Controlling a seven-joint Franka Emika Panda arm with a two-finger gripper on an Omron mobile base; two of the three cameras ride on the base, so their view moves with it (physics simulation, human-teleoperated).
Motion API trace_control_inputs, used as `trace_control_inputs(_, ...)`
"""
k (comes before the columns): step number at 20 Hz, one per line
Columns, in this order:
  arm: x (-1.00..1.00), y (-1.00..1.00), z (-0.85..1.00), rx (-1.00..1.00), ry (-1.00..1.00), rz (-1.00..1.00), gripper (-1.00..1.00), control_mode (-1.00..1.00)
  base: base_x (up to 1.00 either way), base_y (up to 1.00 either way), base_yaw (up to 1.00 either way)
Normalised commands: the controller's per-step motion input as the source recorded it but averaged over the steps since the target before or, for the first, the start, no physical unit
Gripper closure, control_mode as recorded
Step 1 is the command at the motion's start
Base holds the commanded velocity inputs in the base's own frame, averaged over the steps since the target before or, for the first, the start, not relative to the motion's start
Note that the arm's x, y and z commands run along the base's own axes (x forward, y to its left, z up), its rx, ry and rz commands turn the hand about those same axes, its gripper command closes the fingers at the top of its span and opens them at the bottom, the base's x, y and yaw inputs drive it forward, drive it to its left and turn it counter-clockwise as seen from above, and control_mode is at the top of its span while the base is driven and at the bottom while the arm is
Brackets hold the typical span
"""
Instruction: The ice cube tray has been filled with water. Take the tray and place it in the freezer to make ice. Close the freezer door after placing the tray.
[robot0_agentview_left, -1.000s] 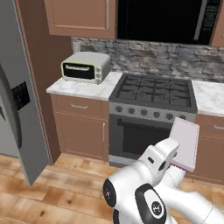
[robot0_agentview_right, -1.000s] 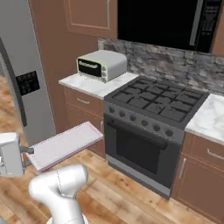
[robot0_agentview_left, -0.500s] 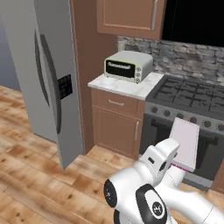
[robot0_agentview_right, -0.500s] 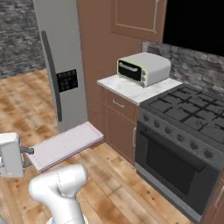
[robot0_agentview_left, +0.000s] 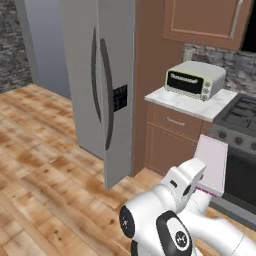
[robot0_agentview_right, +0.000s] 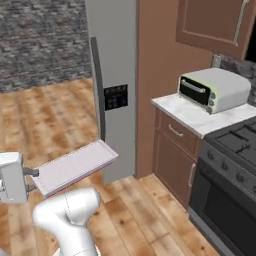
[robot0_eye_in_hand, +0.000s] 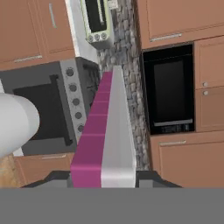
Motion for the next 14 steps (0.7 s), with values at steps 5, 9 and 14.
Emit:
trace_control_inputs(5,0.0,0.0,0.0,0.0,0.0,0.0,1.0,1.0,0.36,0.65,0.31)
trace_control_inputs(9,0.0,0.0,0.0,0.0,0.0,0.0,1.0,1.0,0.42,0.65,0.3)
trace_control_inputs(14,0.0,0.0,0.0,0.0,0.0,0.0,1.0,1.0,0.44,0.68,0.28)
